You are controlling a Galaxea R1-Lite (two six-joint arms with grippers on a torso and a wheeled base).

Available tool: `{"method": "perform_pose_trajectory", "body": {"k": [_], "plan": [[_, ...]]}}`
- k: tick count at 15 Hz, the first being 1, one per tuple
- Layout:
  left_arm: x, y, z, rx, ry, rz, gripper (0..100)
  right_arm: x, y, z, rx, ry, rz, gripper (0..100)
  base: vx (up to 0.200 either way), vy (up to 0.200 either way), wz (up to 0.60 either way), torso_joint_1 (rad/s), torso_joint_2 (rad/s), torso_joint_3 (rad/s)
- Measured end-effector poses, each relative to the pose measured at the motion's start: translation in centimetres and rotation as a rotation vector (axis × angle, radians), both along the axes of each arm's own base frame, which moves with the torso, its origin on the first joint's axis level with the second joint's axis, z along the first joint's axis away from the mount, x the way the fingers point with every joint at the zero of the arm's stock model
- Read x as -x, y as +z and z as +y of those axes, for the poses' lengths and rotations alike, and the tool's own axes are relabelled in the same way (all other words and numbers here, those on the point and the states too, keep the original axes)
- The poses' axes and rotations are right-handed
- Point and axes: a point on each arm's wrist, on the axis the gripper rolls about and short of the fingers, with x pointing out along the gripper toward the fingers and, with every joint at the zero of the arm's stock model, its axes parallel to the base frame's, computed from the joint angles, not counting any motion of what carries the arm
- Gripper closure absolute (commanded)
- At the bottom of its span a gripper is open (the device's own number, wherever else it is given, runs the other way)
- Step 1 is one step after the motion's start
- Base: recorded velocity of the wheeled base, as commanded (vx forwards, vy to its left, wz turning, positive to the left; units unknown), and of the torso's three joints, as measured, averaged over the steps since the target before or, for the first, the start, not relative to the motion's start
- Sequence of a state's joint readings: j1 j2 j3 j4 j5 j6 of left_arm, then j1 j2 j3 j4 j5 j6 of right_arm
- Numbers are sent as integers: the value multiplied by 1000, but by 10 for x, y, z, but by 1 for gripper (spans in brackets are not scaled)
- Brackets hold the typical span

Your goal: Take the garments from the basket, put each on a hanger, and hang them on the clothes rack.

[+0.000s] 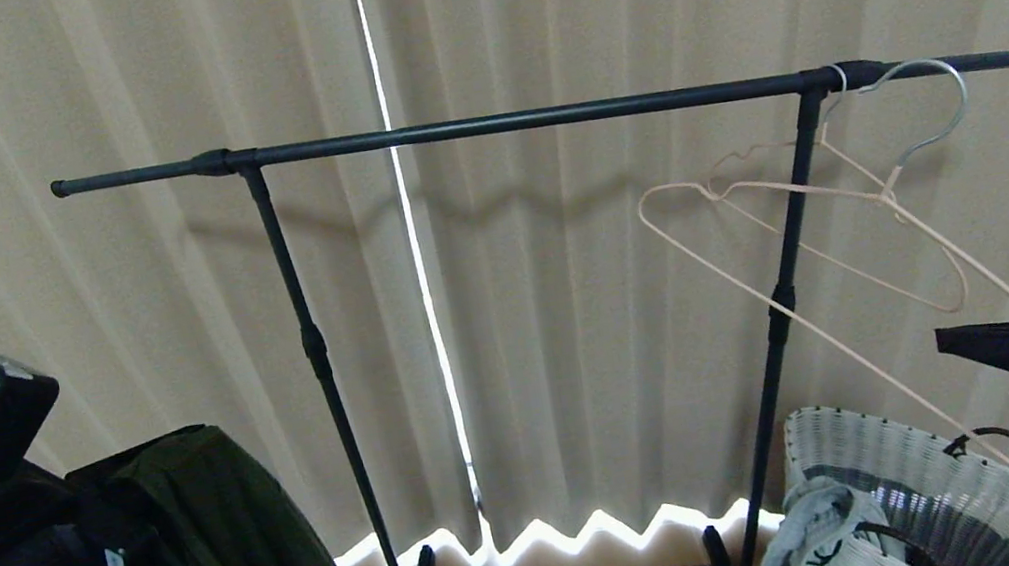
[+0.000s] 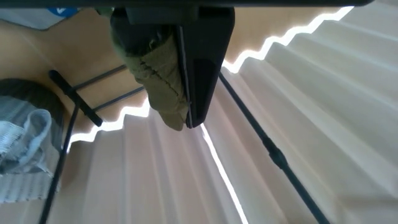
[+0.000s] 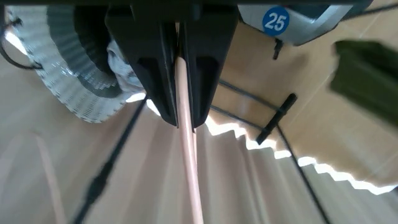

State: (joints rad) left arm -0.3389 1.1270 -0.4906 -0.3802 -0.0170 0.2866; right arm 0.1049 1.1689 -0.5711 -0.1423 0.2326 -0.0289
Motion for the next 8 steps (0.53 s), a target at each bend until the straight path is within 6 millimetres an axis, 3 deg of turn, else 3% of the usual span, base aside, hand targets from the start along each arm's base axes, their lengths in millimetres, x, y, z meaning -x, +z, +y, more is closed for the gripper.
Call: {"method": "perform_pose_trajectory", "body": {"k": [8], "plan": [[-59,24,-41,55,87,25,100,6,-6,29,-47,154,59,100,0,0,0,0,0,0]]}}
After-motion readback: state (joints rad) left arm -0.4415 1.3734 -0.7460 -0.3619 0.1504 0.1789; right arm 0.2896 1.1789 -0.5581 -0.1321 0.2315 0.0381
